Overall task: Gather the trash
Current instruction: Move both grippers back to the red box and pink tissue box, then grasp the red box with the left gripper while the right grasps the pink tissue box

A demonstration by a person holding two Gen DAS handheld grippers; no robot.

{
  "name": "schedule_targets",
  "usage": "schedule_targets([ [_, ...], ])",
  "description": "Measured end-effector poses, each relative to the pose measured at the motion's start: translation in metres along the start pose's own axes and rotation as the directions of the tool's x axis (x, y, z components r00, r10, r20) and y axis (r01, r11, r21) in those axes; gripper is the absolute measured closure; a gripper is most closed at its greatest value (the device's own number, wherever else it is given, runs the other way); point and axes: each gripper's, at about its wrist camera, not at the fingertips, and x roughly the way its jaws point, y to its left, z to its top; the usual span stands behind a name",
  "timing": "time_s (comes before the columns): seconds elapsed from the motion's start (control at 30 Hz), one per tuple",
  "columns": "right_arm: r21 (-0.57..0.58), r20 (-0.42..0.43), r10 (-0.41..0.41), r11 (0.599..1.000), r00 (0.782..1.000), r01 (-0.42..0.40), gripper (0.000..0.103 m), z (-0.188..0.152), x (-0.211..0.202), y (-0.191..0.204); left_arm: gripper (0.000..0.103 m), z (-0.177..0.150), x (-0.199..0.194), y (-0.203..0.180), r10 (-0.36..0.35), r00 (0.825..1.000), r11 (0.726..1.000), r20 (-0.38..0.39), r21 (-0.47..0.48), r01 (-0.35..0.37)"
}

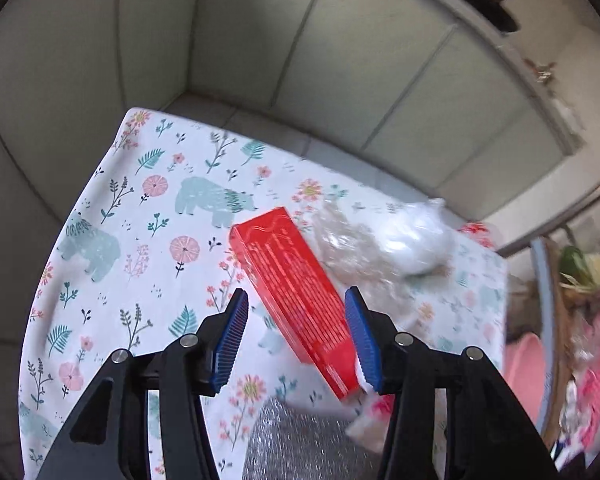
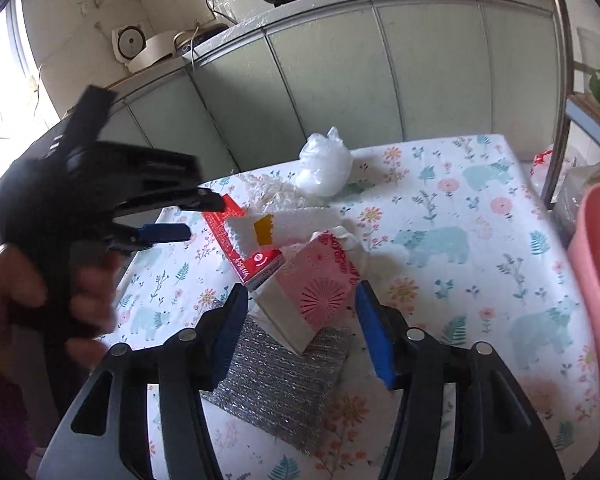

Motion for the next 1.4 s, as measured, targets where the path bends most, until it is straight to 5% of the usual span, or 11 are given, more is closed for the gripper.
schedule_targets([
  [0.27,-0.019,-0.017,-0.037,0.999,0.999,0.037,0.045,0.002,0.025,0.005,0.054,0.004,0.03,-0.016,0.089,0.995,0.996,-0.037,-0.02,-0.09],
  [0.5,0.002,-0.047,-0.042,0.999,0.998,0.042,0.046,0.003,0.031,-0.009,0.054,0.004,0.034,-0.033,0.091,0.995,0.989,-0.027,0.122,-0.087],
  [0.73,-0.021,-0.04,-0.023,1.0,0.999,0.022,0.076,0.004,0.018,-0.014,0.103,-0.002,0.015,-0.029,0.046,0.999,0.974,0.015,0.222,-0.048],
  [0.87,-0.038,-0.021,-0.05,0.998,0.999,0.049,0.091,0.006,0.004,-0.018,0.103,-0.009,0.011,-0.015,0.004,1.0,0.978,-0.002,0.21,-0.004],
  [1.0,-0.016,-0.012,-0.091,0.996,0.996,0.091,0.096,0.006,-0.012,-0.036,0.1,-0.009,0.001,0.002,-0.052,0.999,0.991,-0.015,0.123,0.053],
  [1.07,0.016,-0.016,-0.094,0.995,0.995,0.094,0.099,0.005,-0.017,-0.048,0.072,-0.006,-0.003,0.01,-0.069,0.997,0.994,-0.027,0.079,0.071],
  [1.13,0.064,-0.019,-0.074,0.995,0.997,0.075,0.099,0.003,-0.021,-0.059,0.062,-0.002,-0.003,0.009,-0.088,0.995,0.996,-0.035,0.03,0.089],
  [1.4,0.105,-0.027,-0.039,0.994,0.999,0.042,0.099,-0.006,-0.029,-0.075,0.06,-0.016,0.024,-0.03,0.034,0.996,0.989,-0.08,0.146,-0.022],
])
